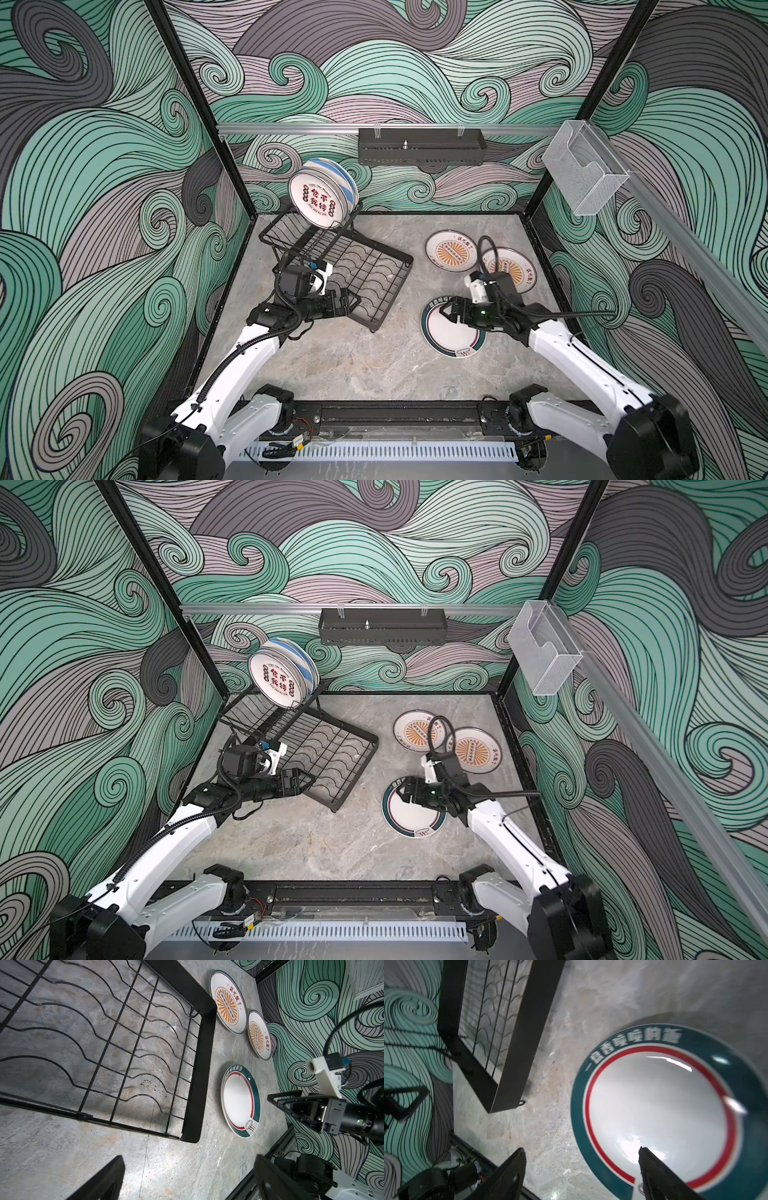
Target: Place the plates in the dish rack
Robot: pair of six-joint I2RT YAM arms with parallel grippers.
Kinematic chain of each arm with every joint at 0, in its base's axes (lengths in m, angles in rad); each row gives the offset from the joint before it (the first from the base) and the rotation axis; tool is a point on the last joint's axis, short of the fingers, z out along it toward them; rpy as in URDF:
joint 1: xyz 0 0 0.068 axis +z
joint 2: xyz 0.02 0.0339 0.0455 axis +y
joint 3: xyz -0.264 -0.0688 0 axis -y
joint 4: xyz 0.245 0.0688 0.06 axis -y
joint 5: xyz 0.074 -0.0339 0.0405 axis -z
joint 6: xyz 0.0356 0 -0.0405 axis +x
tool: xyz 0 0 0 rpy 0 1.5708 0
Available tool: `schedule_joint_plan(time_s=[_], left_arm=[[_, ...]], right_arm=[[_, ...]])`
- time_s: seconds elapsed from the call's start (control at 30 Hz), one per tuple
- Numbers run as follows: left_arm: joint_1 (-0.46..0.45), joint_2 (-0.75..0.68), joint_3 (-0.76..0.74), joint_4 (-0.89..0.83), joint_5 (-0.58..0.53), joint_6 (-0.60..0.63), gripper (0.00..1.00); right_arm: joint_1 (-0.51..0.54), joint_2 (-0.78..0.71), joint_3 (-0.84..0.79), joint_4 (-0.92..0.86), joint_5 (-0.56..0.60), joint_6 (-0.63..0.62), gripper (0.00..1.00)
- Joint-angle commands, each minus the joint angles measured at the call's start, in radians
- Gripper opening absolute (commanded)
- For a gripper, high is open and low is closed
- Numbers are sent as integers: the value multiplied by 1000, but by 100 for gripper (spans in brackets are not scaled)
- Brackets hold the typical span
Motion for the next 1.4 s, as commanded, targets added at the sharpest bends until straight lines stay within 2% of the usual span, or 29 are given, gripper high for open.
schedule_joint_plan(time_s=[0.0,0.07,0.27,0.57,1.07,1.37], left_arm=[[-6,13,12,2,6,10,99],[-5,14,13,2,7,8,99],[-6,13,12,2,7,9,99],[-6,16,15,-3,2,10,99],[-6,16,18,-12,-7,13,99],[-5,15,23,-22,-12,16,99]], right_arm=[[-101,-64,-70,-104,10,5,74],[-149,-86,-102,-105,-13,7,66],[-239,-72,-158,-100,-67,3,67],[-315,-75,-213,-52,-99,-10,65],[-358,19,-316,160,-154,63,63],[-377,46,-422,323,-194,154,50]])
